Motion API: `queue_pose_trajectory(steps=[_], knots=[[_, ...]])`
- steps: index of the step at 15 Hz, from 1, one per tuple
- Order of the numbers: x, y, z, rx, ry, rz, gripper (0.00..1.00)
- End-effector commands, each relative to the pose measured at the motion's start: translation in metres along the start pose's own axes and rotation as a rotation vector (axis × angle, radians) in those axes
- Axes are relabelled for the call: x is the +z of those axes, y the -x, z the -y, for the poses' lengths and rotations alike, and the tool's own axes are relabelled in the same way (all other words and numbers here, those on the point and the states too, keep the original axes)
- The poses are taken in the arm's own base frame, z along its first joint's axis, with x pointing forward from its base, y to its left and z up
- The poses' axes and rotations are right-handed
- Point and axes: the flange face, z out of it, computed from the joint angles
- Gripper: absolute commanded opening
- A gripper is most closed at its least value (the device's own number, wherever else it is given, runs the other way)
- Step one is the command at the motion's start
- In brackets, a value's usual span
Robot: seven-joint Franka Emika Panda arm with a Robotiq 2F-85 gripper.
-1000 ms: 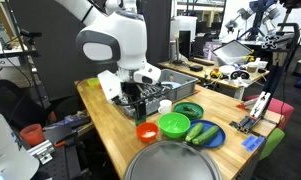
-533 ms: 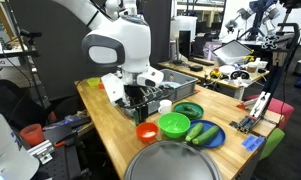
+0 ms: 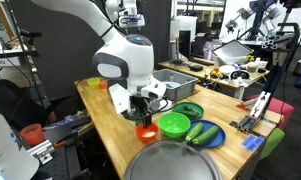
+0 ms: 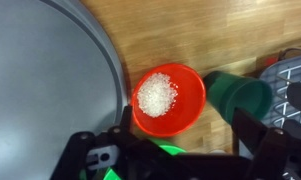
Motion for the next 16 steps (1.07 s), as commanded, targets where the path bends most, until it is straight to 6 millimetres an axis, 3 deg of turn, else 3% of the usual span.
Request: queue_pose_trajectory(steps=[1, 7, 12, 13, 14, 16], knots=[[0.020, -0.017, -0.019, 0.049, -0.024, -0.044, 1.00], [0.061, -0.028, -0.051, 0.114, -0.040, -0.015, 1.00], [0.086, -0.034, -0.057, 0.114, -0.036, 0.019, 1.00], [0.088, -0.035, -0.057, 0.115, -0.037, 0.020, 0.94], [0.090, -0.036, -0.058, 0.116, -0.039, 0.022, 0.76], [0.092, -0.037, -0.061, 0.122, -0.041, 0.022, 0.60]])
